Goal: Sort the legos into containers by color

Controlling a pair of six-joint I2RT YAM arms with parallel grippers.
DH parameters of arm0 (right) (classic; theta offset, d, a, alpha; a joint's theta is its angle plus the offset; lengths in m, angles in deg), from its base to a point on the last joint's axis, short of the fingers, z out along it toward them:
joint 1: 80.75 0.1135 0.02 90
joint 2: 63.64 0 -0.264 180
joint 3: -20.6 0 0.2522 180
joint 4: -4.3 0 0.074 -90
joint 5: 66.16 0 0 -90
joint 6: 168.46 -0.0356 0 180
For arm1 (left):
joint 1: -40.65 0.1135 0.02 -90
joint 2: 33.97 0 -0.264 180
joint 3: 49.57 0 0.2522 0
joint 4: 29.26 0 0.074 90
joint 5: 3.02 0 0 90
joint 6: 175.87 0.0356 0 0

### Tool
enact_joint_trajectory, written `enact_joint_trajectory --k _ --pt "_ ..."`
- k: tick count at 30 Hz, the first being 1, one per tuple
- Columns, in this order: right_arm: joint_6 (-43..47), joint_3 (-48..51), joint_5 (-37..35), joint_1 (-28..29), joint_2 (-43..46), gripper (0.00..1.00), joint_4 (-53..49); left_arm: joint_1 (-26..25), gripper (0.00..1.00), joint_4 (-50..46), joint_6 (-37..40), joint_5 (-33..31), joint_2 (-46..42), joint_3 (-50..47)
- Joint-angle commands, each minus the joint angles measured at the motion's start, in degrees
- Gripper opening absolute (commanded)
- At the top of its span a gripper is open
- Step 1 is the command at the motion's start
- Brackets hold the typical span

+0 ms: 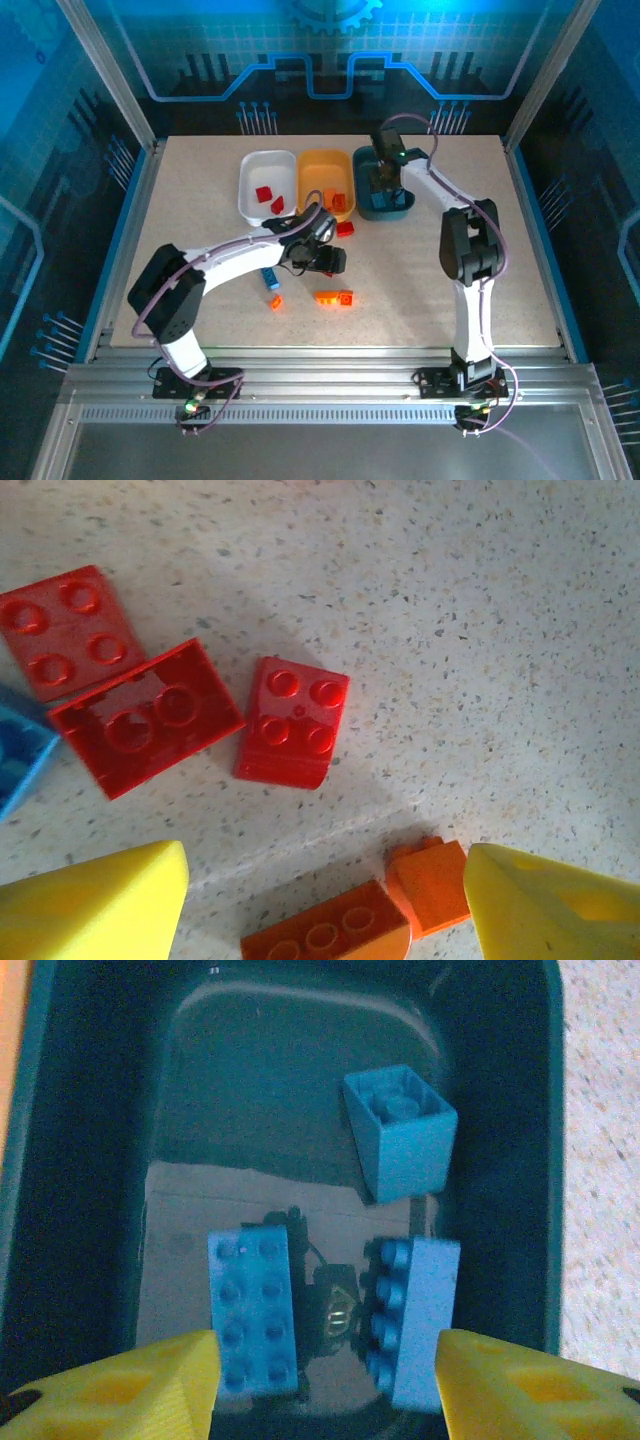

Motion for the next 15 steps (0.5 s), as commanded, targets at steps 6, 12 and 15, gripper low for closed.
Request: enact_joint_trajectory --k 6,12,15 --pt "-6.0 25.1 4.2 3.6 23.7 0.63 8.5 -2.1 0.72 -7.6 1.3 -3.8 7.2 6.5" --pt "-8.3 36.8 4.0 4.1 33.7 0.64 10.5 -3.1 0.73 -8.5 -0.6 -3.6 8.9 6.6" --pt "-8.6 39.5 4.0 4.1 37.5 0.65 10.2 -3.1 0.73 -7.1 -1.2 -3.6 10.3 6.2"
